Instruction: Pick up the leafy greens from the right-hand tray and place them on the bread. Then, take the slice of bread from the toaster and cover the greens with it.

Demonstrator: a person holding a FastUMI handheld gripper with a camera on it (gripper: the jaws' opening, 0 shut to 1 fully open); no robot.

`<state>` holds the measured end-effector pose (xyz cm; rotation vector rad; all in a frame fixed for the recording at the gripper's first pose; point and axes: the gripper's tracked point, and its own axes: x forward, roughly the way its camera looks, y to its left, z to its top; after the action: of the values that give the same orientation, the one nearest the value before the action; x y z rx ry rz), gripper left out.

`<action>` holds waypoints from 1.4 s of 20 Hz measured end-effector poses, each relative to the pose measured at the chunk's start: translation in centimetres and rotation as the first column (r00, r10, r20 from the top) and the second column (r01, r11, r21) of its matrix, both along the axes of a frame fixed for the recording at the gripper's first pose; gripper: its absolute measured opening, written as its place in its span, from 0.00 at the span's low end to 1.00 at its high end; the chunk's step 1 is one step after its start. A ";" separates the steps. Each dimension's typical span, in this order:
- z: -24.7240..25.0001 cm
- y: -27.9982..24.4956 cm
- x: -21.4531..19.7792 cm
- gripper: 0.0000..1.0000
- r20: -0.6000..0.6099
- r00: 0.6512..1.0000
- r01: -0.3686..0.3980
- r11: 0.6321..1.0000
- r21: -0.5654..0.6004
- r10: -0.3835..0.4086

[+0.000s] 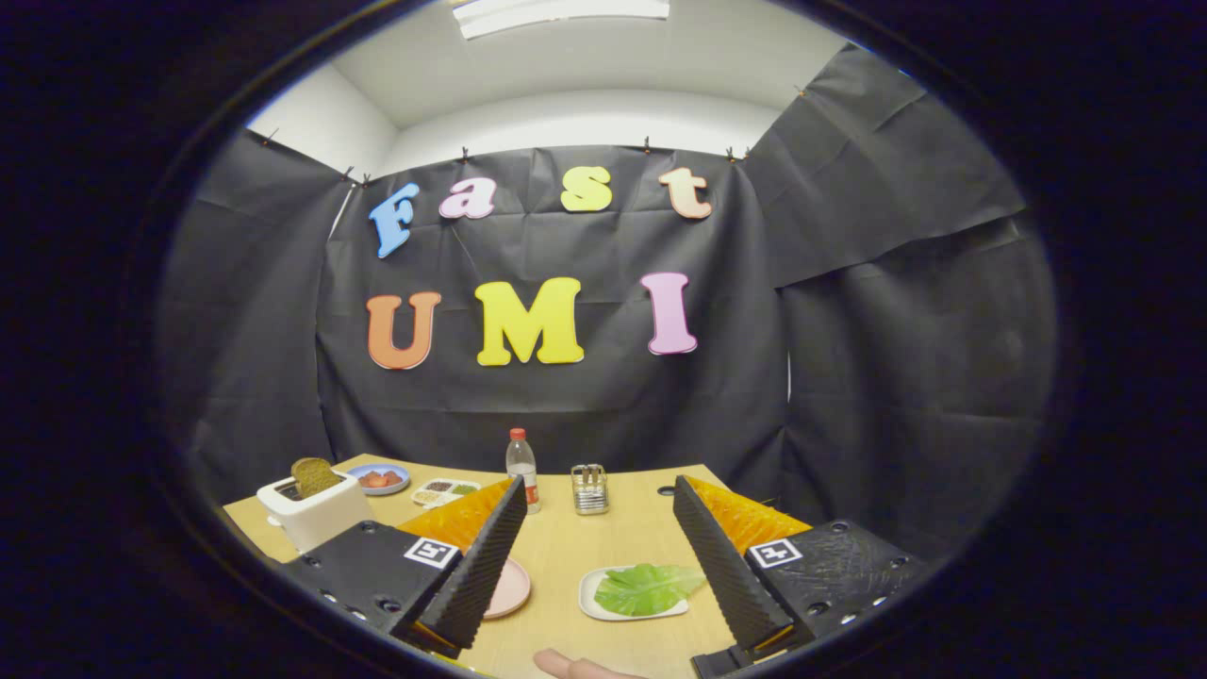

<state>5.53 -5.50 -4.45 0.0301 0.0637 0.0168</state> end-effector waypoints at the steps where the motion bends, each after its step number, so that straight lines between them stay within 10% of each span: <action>1: -0.8 -0.6 0.7 0.95 -0.009 1.000 0.015 1.000 -0.003 -0.015; 10: -9.5 -8.6 7.7 0.95 -0.186 0.975 0.135 0.989 0.063 -0.122; 28: -25.8 -11.7 13.9 0.83 -0.602 0.790 0.183 0.982 0.047 -0.119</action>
<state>19.42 -17.19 -30.28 0.1447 0.7003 -0.1536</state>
